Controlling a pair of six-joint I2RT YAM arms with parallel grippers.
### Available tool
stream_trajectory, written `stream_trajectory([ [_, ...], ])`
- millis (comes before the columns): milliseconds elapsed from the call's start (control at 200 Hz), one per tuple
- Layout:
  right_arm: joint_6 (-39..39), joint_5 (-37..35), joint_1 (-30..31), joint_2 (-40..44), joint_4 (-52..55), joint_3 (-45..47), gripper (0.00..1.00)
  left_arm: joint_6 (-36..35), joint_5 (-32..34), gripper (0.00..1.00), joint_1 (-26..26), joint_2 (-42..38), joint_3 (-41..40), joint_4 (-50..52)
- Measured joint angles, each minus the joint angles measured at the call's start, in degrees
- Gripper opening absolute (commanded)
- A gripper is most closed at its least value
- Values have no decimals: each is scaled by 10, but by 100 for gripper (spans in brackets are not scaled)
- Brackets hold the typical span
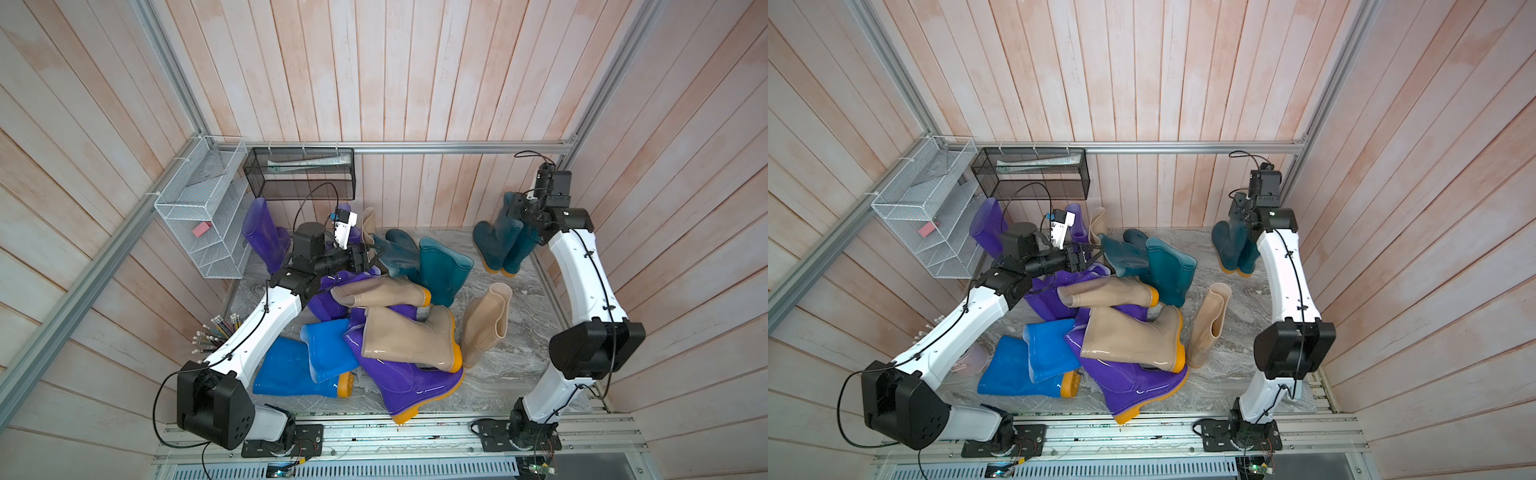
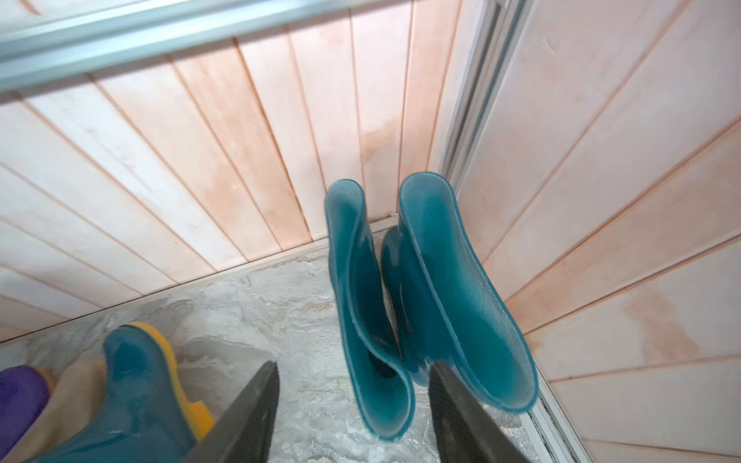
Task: Match and arrange rain boots in pairs
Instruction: Pair a pair of rain boots at the corner of the board, then adjust the rain boot at the center of the board.
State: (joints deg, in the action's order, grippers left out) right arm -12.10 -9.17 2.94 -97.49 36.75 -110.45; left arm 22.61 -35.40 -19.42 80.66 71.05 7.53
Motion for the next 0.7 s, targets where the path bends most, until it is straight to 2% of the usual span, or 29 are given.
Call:
stream_trajectory([
  [140,28,7,96,109,-55,122,74,-3,43,81,0,-30,-25,-18],
  [255,53,28,186,174,-76,212,78,-2,122,100,0,-74,-53,-33],
  [405,77,60,232,206,-71,250,79,7,272,100,4,-127,-80,-59],
  [485,89,64,247,214,-66,259,81,28,329,100,18,-141,-88,-75],
  [700,125,67,253,222,-45,296,89,66,336,100,78,-147,-122,-116],
])
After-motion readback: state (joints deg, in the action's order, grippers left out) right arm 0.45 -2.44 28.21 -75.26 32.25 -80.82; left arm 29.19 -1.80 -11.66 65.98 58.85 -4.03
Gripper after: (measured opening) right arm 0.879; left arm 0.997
